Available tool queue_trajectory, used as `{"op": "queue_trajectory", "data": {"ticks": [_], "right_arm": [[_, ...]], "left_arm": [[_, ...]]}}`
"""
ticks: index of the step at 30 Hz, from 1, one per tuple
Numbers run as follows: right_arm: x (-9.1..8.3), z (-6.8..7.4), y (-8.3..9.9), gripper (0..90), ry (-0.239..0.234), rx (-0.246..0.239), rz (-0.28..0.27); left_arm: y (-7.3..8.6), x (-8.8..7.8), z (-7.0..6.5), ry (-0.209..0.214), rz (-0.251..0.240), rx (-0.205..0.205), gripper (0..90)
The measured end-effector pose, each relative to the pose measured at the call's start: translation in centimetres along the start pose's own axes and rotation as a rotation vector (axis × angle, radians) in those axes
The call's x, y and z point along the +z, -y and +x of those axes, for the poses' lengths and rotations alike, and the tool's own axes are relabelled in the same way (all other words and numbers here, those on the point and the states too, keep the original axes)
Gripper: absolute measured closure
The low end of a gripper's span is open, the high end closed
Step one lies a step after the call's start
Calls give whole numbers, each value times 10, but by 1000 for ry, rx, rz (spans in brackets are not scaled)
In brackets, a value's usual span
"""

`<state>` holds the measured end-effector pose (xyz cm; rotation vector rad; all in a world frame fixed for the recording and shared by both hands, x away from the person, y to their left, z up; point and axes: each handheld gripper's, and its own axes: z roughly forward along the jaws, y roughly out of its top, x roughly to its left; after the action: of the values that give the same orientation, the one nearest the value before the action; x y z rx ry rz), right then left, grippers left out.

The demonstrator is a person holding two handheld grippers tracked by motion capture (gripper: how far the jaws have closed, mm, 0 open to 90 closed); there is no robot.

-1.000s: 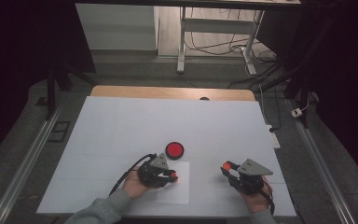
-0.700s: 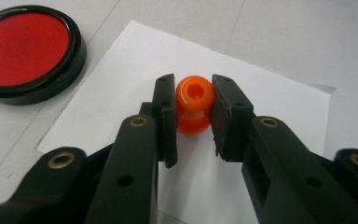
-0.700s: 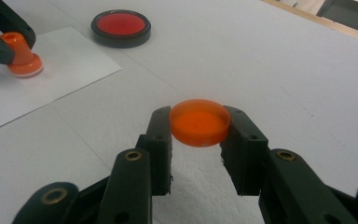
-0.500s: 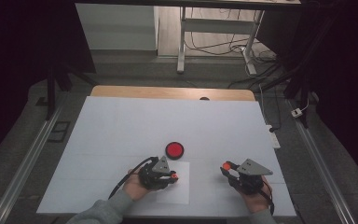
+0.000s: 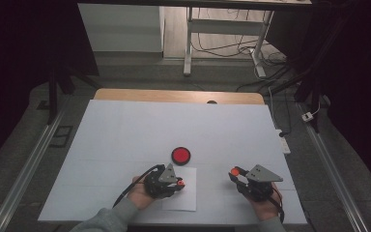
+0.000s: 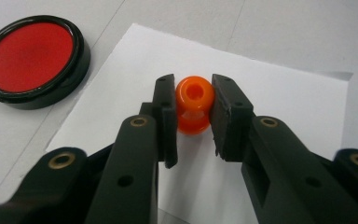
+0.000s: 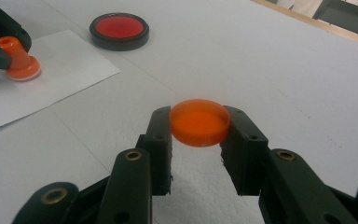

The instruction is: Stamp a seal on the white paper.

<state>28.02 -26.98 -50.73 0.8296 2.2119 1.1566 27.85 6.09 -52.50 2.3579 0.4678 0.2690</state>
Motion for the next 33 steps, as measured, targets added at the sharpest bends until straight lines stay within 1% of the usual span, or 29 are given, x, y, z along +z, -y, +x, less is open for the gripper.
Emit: {"op": "queue_trajectory", "data": {"ticks": [4, 11, 14, 22, 26, 28, 33], "right_arm": [[0, 0, 0, 643, -1, 1, 1], [0, 0, 0, 643, 1, 1, 3], [0, 0, 0, 643, 0, 1, 2], [0, 0, 0, 643, 1, -3, -1], [1, 1, 0, 643, -1, -1, 0], [0, 0, 0, 643, 2, 0, 0], [1, 1, -1, 643, -3, -1, -1]], "left_arm": [[0, 0, -3, -16, 4, 20, 725], [0, 0, -6, -40, -1, 35, 726], [1, 0, -6, -37, -7, 28, 725], [1, 0, -7, -42, -3, 35, 726], [0, 0, -4, -27, 1, 23, 726], [-1, 0, -5, -30, 8, 27, 726], [-3, 0, -2, -12, 24, 17, 726]]}}
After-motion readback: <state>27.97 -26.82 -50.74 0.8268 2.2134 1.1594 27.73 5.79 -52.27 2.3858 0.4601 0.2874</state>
